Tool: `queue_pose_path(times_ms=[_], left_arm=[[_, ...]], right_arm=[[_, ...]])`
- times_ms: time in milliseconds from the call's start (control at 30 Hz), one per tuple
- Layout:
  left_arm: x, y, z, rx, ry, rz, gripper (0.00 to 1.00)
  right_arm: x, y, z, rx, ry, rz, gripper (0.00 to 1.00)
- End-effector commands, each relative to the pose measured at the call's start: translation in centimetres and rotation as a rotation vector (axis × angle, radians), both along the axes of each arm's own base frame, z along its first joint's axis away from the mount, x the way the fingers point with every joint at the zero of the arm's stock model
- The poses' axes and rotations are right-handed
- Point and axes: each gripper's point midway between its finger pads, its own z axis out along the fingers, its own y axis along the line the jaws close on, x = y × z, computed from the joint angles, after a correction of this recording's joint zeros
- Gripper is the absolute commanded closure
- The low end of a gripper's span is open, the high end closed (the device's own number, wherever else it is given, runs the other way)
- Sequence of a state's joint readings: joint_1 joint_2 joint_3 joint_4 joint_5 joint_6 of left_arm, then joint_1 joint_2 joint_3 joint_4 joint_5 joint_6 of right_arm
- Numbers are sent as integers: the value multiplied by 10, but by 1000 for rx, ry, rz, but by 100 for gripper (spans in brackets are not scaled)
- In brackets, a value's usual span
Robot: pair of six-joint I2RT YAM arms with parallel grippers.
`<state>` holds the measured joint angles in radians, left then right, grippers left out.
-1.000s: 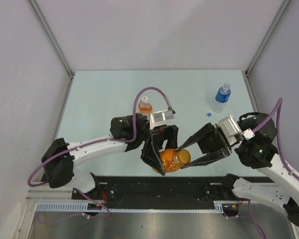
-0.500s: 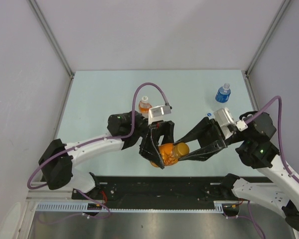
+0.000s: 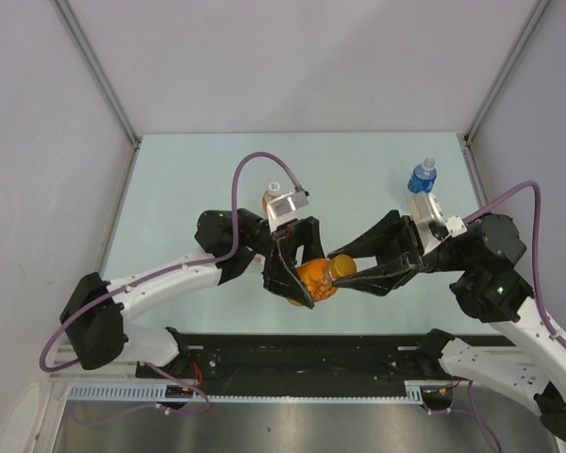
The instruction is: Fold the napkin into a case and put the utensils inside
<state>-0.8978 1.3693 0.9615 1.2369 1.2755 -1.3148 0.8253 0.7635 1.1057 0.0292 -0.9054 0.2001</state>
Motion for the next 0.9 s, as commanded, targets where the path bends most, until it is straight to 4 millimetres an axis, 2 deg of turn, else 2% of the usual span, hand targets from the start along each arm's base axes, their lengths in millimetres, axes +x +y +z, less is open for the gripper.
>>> queue_pose_path(times_ms=[0, 33, 167, 267, 300, 367, 400, 467, 500, 533, 600, 633, 700, 733, 800, 867], left_arm=[[36, -3, 15, -107, -69, 253, 100], [37, -3, 13, -98, -74, 265, 100], [40, -2, 10, -82, -91, 308, 100], [44, -2, 4, -58, -103, 339, 100], [46, -1, 2, -43, -114, 372, 100], [52, -1, -2, -22, -131, 420, 100], [59, -2, -10, 12, -144, 471, 100], [64, 3, -8, 22, -170, 542, 100], [67, 5, -17, 57, -184, 572, 100], [73, 8, -13, 54, -195, 637, 100], [78, 13, -18, 75, -212, 692, 100], [83, 18, -13, 65, -216, 752, 100], [87, 25, -13, 71, -226, 803, 100], [91, 28, -11, 69, -227, 847, 100], [90, 38, -3, 51, -240, 890, 100], [90, 49, 2, 51, -252, 941, 100]], right_arm=[[-17, -26, 38, 102, -23, -37, 100], [-12, -29, 48, 137, -26, -77, 100], [-3, -35, 66, 197, -23, -154, 100], [22, -41, 75, 243, 10, -301, 100], [42, -48, 81, 281, 47, -419, 100], [68, -56, 74, 270, 101, -566, 100], [98, -71, 72, 297, 159, -743, 100], [130, -82, 48, 239, 230, -921, 100], [155, -90, 33, 207, 274, -1061, 100], [168, -92, 12, 138, 310, -1133, 100], [193, -102, -17, 66, 369, -1283, 100], [204, -99, -38, 5, 394, -1327, 100], [214, -102, -56, -17, 425, -1381, 100], [225, -104, -77, -42, 458, -1419, 100], [235, -108, -96, -50, 499, -1443, 100], [249, -118, -130, -83, 582, -1479, 100]])
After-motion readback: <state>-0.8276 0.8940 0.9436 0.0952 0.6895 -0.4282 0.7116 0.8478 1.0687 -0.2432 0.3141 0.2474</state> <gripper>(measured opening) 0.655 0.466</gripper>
